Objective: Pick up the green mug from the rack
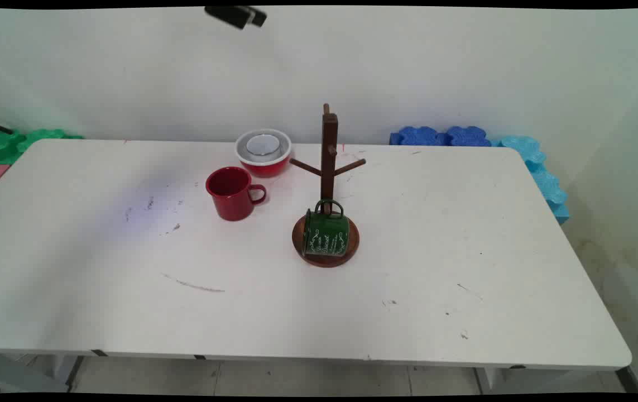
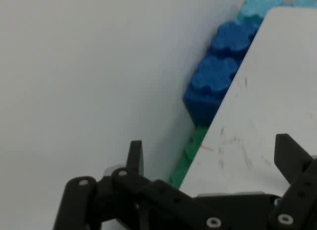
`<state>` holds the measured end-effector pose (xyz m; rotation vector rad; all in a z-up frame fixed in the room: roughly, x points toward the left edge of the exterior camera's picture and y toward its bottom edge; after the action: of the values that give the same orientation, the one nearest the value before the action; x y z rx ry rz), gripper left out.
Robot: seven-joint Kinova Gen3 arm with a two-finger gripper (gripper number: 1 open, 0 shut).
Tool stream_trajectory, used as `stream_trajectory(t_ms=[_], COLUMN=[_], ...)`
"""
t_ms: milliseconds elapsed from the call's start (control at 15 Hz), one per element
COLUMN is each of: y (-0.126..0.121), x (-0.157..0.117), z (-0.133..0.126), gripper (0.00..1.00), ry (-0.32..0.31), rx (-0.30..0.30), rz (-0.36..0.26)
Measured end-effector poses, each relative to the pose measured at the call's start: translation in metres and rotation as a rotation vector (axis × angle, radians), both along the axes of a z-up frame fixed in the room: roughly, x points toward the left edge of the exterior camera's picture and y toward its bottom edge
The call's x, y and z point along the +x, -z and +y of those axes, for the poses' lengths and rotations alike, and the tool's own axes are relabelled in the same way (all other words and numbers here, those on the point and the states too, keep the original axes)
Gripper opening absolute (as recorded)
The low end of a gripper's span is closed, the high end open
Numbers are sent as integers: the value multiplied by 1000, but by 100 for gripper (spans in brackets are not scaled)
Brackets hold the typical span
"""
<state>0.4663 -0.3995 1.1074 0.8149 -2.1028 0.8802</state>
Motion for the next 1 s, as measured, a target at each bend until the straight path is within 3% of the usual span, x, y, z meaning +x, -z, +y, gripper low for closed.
stream_trajectory(t_ms=[533, 1000], y=[36, 76], x=[21, 32], z=[22, 44], gripper=[100, 100], ry=[14, 65], rx=[87, 187], rz=[-53, -58])
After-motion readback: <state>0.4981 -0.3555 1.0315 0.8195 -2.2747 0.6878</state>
